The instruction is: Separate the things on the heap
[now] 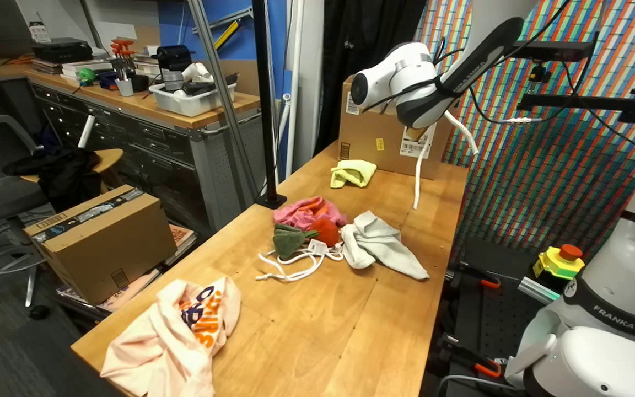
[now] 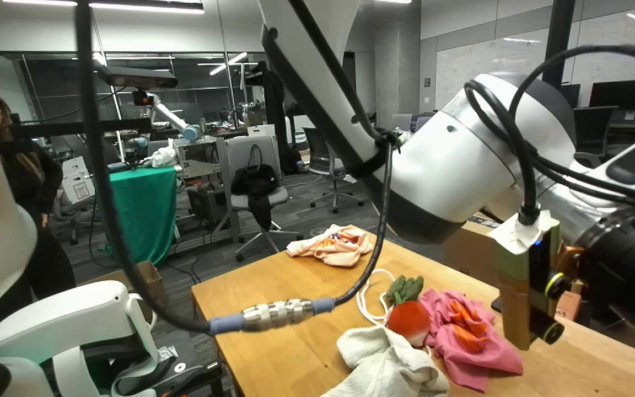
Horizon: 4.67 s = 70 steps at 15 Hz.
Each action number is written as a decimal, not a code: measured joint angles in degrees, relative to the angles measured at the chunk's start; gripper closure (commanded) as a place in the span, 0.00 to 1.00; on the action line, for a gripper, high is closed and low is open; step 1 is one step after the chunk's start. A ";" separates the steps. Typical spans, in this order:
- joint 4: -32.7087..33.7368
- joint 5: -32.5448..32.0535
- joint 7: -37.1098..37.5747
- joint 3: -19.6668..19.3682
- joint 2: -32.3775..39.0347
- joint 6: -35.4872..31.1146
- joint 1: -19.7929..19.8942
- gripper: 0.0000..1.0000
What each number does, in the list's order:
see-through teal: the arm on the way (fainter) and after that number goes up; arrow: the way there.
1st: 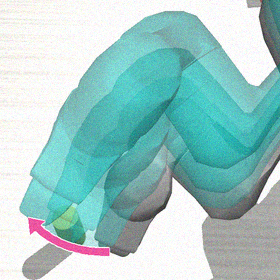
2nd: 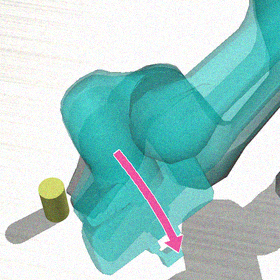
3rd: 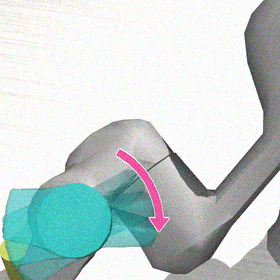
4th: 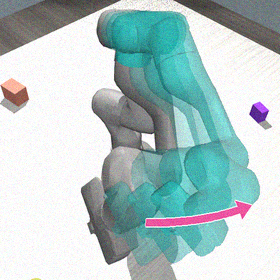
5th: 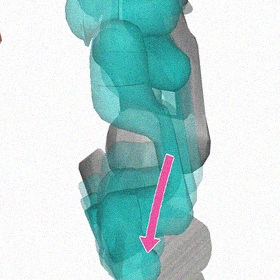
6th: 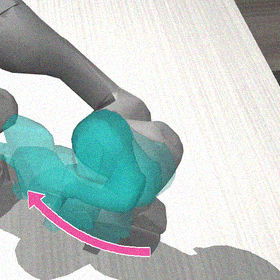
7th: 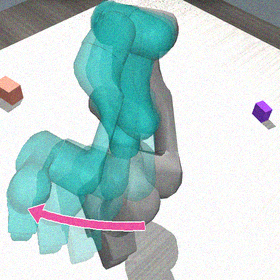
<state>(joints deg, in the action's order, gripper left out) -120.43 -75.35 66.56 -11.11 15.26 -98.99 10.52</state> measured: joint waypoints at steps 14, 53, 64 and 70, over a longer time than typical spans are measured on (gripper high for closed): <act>0.48 0.24 -1.05 1.26 3.31 -0.51 -0.04 0.00; -23.14 55.31 -63.67 7.98 2.43 -52.97 -6.25 0.00; -22.36 72.55 -84.52 10.79 2.41 -51.13 -2.16 0.95; -22.44 72.67 -88.48 11.14 -0.23 -47.54 -2.29 0.95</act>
<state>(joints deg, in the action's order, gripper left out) -142.87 -2.68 -21.92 0.04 15.03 -146.53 8.23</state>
